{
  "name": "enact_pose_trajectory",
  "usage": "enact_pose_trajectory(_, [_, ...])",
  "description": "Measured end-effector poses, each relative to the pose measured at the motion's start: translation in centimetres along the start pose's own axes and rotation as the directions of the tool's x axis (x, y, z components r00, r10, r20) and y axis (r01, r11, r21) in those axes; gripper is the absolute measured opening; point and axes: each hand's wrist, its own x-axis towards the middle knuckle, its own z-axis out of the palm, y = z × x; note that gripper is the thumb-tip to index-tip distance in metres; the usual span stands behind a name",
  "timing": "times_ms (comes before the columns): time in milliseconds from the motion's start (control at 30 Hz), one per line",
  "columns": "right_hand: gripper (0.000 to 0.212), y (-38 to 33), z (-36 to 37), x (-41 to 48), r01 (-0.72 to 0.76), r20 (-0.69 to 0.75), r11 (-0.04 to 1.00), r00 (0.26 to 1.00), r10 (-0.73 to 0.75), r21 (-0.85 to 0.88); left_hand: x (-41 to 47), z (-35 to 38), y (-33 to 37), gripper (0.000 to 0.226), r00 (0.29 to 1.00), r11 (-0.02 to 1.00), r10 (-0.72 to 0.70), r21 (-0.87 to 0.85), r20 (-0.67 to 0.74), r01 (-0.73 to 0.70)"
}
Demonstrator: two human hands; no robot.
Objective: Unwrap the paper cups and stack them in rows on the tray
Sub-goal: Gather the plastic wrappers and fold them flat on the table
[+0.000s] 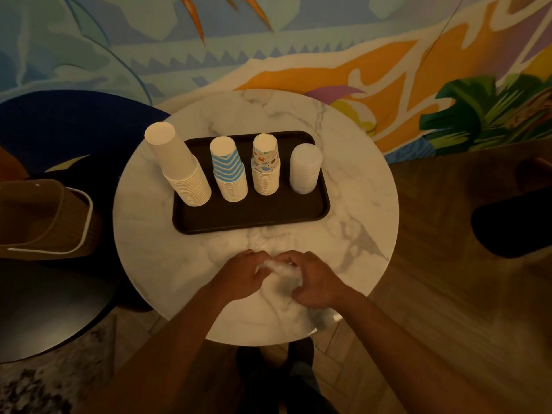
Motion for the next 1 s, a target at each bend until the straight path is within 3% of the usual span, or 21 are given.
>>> enact_pose_trajectory(67, [0.077, 0.2, -0.1, 0.4, -0.079, 0.067, 0.993, 0.994, 0.085, -0.090, 0.5, -0.5, 0.1, 0.026, 0.998, 0.997, -0.069, -0.027, 0.009, 0.069])
enact_pose_trajectory(267, [0.037, 1.1, 1.5, 2.7, -0.258, -0.197, 0.966, 0.948, 0.249, -0.022, 2.1, -0.4, 0.0, 0.046, 0.947, 0.944, -0.314, -0.128, -0.071, 0.304])
enact_pose_trajectory(433, [0.041, 1.1, 1.8, 3.7, -0.349, -0.265, 0.937, 0.904, 0.336, -0.002, 3.2, 0.9, 0.6, 0.061, 0.870, 0.889, -0.447, -0.213, -0.207, 0.406])
enact_pose_trajectory(567, [0.043, 1.4, 1.6, 4.4, -0.414, -0.272, 0.909, 0.870, 0.412, 0.050, 3.5, 1.1, 0.9, 0.069, 0.853, 0.881, -0.469, -0.194, -0.229, 0.432])
enact_pose_trajectory(767, [0.025, 1.2, 1.9, 5.1, -0.477, -0.282, 0.874, 0.829, 0.483, 0.096, 4.1, 1.2, 1.6, 0.050, 0.835, 0.863, -0.503, -0.074, -0.222, 0.500])
enact_pose_trajectory(867, [0.063, 1.0, 2.4, 5.1, -0.482, -0.345, 0.873, 0.810, 0.474, 0.067, 4.4, 1.3, 1.7, 0.045, 0.849, 0.876, -0.477, -0.045, -0.227, 0.480])
enact_pose_trajectory(1000, [0.064, 0.7, 2.3, 4.8, -0.389, -0.345, 0.916, 0.877, 0.336, -0.096, 4.0, 0.6, 1.7, 0.033, 0.916, 0.928, -0.372, -0.047, -0.152, 0.370])
